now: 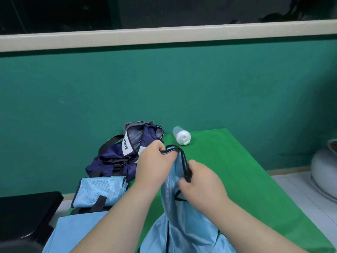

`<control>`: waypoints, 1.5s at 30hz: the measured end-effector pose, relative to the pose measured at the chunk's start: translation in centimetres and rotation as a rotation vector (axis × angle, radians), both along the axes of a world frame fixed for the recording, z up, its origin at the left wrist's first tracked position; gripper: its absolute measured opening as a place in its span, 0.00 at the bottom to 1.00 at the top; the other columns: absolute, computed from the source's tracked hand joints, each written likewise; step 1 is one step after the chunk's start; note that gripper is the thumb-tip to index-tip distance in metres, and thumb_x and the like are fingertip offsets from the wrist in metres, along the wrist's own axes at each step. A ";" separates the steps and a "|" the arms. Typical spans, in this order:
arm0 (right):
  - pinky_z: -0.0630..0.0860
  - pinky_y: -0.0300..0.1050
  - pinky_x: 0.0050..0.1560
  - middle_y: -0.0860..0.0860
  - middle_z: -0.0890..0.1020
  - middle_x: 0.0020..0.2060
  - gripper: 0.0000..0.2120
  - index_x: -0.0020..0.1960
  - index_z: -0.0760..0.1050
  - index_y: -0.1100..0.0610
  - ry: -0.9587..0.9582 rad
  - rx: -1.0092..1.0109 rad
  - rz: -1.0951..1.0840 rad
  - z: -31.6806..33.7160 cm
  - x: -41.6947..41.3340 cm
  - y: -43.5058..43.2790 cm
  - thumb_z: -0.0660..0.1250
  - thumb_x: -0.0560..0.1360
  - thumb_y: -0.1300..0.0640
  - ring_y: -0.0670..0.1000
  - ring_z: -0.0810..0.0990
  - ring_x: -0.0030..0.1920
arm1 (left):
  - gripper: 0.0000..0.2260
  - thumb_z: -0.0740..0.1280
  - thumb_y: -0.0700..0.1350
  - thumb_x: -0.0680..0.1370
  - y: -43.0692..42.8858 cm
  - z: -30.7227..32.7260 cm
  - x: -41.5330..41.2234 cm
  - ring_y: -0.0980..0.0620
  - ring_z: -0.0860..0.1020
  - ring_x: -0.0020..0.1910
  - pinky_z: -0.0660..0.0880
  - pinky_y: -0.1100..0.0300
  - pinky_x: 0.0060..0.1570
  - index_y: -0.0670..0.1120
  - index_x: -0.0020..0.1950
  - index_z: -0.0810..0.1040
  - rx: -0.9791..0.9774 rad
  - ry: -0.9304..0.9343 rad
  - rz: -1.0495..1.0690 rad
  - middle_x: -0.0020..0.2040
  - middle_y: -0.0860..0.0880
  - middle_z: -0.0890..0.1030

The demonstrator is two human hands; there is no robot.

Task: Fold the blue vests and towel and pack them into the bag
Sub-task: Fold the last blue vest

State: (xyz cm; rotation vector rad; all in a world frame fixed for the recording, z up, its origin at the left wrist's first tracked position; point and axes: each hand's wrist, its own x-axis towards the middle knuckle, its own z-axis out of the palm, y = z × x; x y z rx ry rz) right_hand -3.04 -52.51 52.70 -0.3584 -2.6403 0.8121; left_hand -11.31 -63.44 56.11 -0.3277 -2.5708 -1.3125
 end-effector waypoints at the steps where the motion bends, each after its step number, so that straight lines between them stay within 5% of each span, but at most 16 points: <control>1: 0.68 0.50 0.36 0.48 0.73 0.33 0.09 0.37 0.63 0.53 0.001 -0.011 -0.021 0.1 -0.1 0.5 0.63 0.71 0.52 0.54 0.72 0.36 | 0.14 0.70 0.51 0.72 -0.2 0.1 0.0 0.51 0.68 0.32 0.65 0.57 0.32 0.48 0.37 0.66 -0.001 0.013 -0.008 0.32 0.52 0.71; 8: 0.71 0.43 0.33 0.45 0.79 0.32 0.05 0.43 0.75 0.48 0.022 -0.007 -0.082 3.3 -0.5 5.2 0.62 0.75 0.56 0.47 0.76 0.34 | 0.04 0.67 0.53 0.78 -1.8 0.5 -0.5 0.56 0.76 0.42 0.75 0.55 0.44 0.58 0.51 0.74 -0.205 0.105 -0.188 0.41 0.57 0.78; 12: 0.72 0.47 0.36 0.46 0.77 0.28 0.06 0.47 0.74 0.45 0.089 0.032 0.024 5.9 -0.7 7.3 0.61 0.77 0.56 0.45 0.72 0.30 | 0.04 0.67 0.53 0.78 -2.0 0.9 -0.9 0.56 0.75 0.44 0.73 0.57 0.45 0.54 0.45 0.77 -0.299 0.159 -0.262 0.42 0.57 0.78; 17: 0.74 0.48 0.44 0.44 0.79 0.37 0.06 0.48 0.73 0.46 -0.004 0.202 0.149 9.2 -0.6 8.9 0.59 0.81 0.53 0.44 0.76 0.40 | 0.08 0.71 0.52 0.75 -1.5 2.8 -1.1 0.60 0.74 0.41 0.69 0.60 0.40 0.53 0.40 0.74 -0.215 0.162 -0.270 0.41 0.57 0.77; 27: 0.72 0.47 0.40 0.53 0.80 0.37 0.13 0.40 0.74 0.48 0.154 -0.074 0.131 12.6 -1.5 9.8 0.60 0.78 0.63 0.50 0.74 0.36 | 0.20 0.74 0.57 0.73 -0.4 7.7 -0.7 0.58 0.64 0.28 0.61 0.64 0.28 0.50 0.37 0.65 -0.219 0.143 -0.377 0.30 0.55 0.70; 34: 0.71 0.42 0.42 0.48 0.79 0.37 0.10 0.43 0.74 0.48 0.151 0.017 0.207 13.3 -0.9 10.5 0.61 0.80 0.59 0.44 0.73 0.37 | 0.16 0.74 0.56 0.73 -1.8 7.9 -2.2 0.56 0.66 0.32 0.66 0.58 0.36 0.49 0.41 0.70 -0.245 0.098 -0.495 0.33 0.55 0.72; 38: 0.71 0.39 0.42 0.44 0.80 0.38 0.08 0.43 0.74 0.46 0.148 0.061 0.247 13.3 -1.0 11.5 0.65 0.81 0.54 0.41 0.73 0.38 | 0.10 0.72 0.50 0.76 -2.7 7.6 -2.7 0.60 0.67 0.30 0.66 0.62 0.35 0.52 0.42 0.71 -0.263 0.072 -0.501 0.33 0.57 0.73; 45: 0.70 0.42 0.38 0.43 0.76 0.32 0.10 0.40 0.72 0.47 0.165 0.143 0.236 13.8 -1.2 12.1 0.66 0.80 0.50 0.43 0.70 0.34 | 0.06 0.70 0.48 0.78 -2.5 7.4 -2.7 0.57 0.75 0.35 0.74 0.59 0.42 0.52 0.44 0.73 -0.321 0.030 -0.450 0.41 0.53 0.82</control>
